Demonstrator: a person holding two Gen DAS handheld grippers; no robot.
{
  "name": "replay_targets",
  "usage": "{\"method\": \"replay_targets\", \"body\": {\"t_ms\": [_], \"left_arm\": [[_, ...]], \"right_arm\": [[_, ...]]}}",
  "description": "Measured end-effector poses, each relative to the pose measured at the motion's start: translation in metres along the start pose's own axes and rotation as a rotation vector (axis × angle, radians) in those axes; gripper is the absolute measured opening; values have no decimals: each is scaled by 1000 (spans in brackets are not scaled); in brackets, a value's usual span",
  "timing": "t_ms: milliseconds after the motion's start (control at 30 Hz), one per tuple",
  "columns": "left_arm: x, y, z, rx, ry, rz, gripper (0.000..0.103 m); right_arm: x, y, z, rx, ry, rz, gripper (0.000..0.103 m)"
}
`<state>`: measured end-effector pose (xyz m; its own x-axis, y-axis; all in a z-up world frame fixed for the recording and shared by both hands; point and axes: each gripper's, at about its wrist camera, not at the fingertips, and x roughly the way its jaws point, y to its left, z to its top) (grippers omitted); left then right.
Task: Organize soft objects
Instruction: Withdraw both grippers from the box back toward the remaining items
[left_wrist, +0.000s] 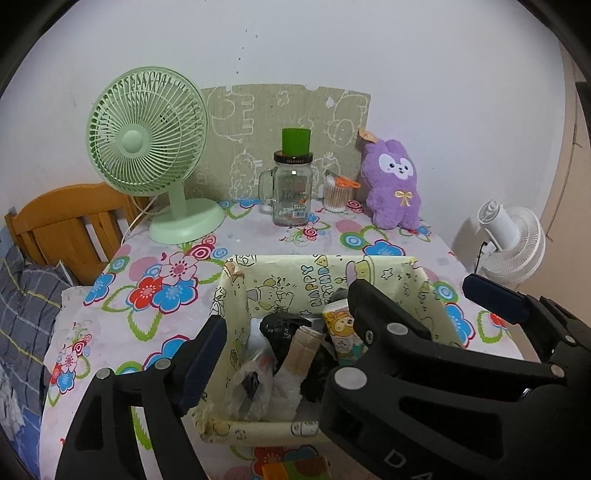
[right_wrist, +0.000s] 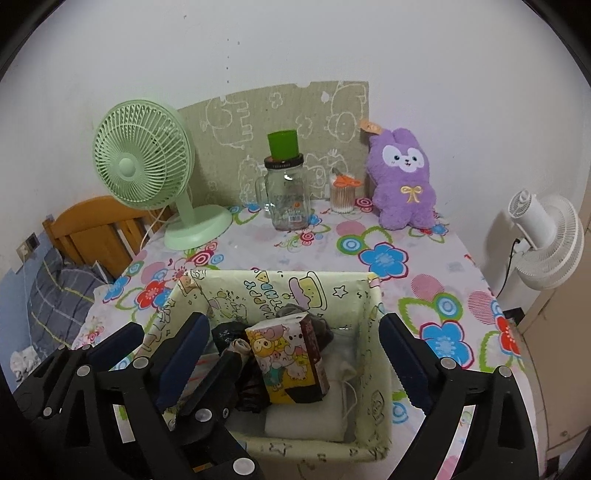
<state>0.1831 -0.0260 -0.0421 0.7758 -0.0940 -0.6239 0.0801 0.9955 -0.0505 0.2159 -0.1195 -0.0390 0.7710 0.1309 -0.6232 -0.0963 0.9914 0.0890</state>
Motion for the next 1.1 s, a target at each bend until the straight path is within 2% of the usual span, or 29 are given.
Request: {"method": "replay_targets", "body": {"t_ms": [167, 733, 833, 1100], "left_arm": [[-16, -3, -1, 4, -14, -5, 96], [-69, -16, -16, 24, -76, -11, 99], [-79, -18, -19, 29, -86, -12, 100], [-99, -21, -27, 33, -106, -8, 101]], "right_arm": [[-18, 1, -1, -6, -28, -9, 97], [-77, 2, -14, -17, -78, -45, 98], [-88, 2, -18, -21, -93, -57, 103], [-114, 5, -28, -27, -118, -63, 103]]}}
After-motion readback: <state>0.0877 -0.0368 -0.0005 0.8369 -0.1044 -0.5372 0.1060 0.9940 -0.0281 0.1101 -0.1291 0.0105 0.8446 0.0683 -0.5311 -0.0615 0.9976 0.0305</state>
